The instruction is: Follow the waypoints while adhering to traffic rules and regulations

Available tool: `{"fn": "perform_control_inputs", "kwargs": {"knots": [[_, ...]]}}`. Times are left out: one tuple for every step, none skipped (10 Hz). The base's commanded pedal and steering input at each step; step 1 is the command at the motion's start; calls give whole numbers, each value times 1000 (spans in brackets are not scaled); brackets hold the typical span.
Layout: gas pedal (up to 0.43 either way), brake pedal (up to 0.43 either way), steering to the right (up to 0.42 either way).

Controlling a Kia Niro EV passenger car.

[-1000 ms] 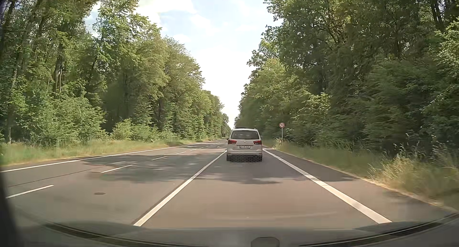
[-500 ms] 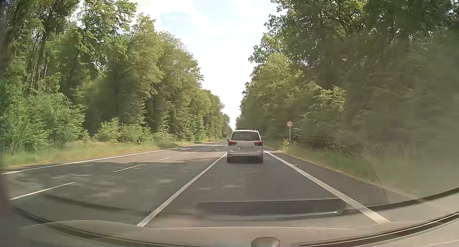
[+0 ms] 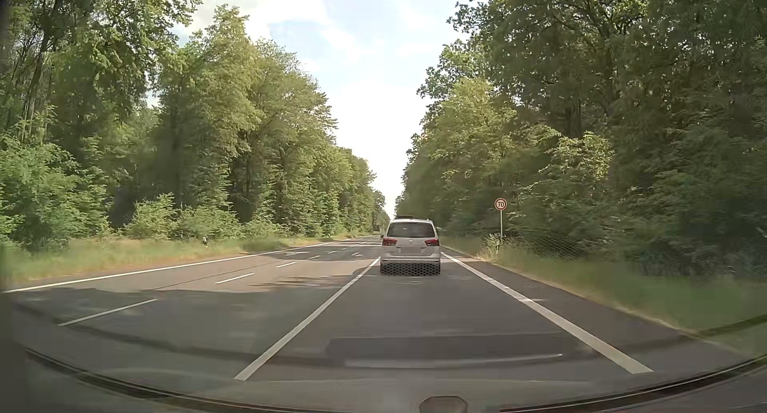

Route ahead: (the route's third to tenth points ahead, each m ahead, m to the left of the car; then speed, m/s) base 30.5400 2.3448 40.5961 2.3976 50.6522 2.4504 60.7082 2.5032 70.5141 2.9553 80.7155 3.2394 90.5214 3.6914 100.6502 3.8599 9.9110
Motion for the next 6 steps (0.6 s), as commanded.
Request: {"fn": "perform_control_inputs", "kwargs": {"knots": [[47, 30, -1], [59, 37, -1], [59, 30, 0], [59, 30, 0], [59, 37, 0], [59, 37, 0]]}}
